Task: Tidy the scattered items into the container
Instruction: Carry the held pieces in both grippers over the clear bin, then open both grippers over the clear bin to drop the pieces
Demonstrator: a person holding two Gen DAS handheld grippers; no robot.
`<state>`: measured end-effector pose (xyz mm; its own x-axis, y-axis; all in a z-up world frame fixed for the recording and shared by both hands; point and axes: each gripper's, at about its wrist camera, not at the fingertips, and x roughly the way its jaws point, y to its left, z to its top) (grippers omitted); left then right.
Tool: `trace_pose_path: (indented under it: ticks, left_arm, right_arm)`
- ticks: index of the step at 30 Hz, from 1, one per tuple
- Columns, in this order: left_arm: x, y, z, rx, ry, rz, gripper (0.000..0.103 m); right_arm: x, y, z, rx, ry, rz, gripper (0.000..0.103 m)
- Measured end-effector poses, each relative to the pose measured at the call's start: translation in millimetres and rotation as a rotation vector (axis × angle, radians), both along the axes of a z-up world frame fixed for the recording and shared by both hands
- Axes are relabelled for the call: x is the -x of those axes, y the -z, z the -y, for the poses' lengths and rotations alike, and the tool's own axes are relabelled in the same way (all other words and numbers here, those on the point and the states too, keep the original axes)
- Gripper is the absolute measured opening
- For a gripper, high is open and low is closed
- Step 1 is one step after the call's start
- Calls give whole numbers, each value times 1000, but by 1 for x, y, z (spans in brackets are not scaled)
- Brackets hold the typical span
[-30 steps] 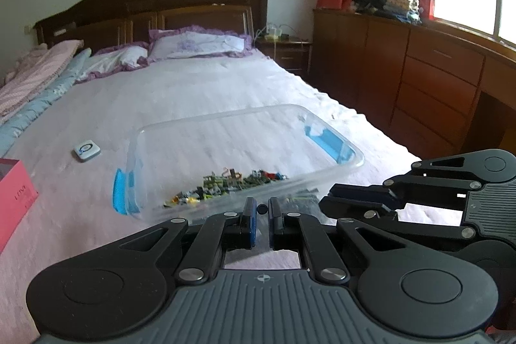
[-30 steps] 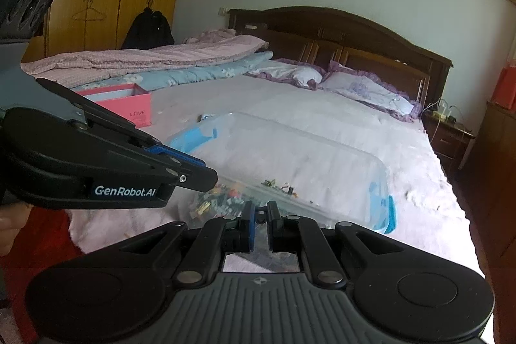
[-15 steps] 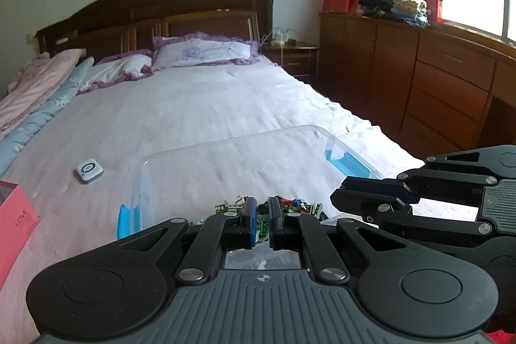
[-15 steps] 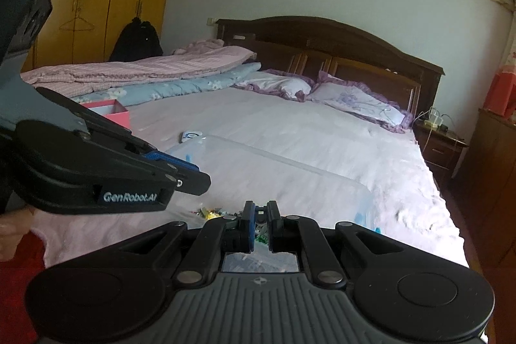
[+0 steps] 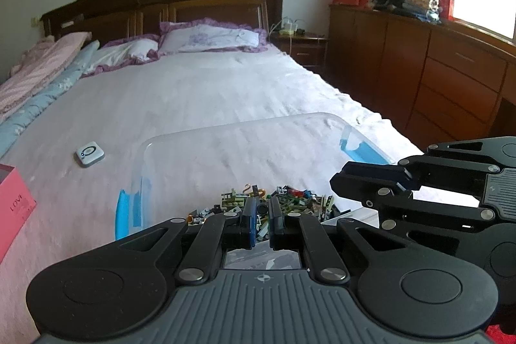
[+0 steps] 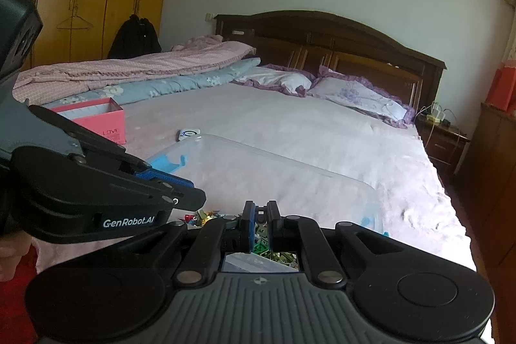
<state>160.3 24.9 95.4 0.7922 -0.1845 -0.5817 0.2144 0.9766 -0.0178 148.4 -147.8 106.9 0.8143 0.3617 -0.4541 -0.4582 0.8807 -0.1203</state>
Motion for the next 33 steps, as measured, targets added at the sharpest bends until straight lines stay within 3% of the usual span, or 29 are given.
trace_pose_path:
  ticks: [12, 18, 20, 23, 30, 33]
  left_arm:
    - [-12, 13, -5, 8, -16, -32, 11]
    - [-15, 14, -8, 21, -36, -49, 17]
    - [-16, 14, -8, 20, -42, -50, 24]
    - [-13, 13, -8, 19, -57, -49, 39]
    - [-1, 10, -14, 33, -80, -47, 54]
    - [13, 7, -21, 59, -85, -37, 68]
  right_arm:
    - [-14, 15, -4, -2, 18, -30, 8]
    - [-22, 22, -3, -10, 34, -56, 9]
    - [-23, 23, -1, -16, 43, -63, 17]
    - [-21, 24, -1, -16, 50, -60, 21]
    - [-12, 23, 4, -30, 73, -54, 35]
    - [-3, 20, 12, -63, 89, -59, 46]
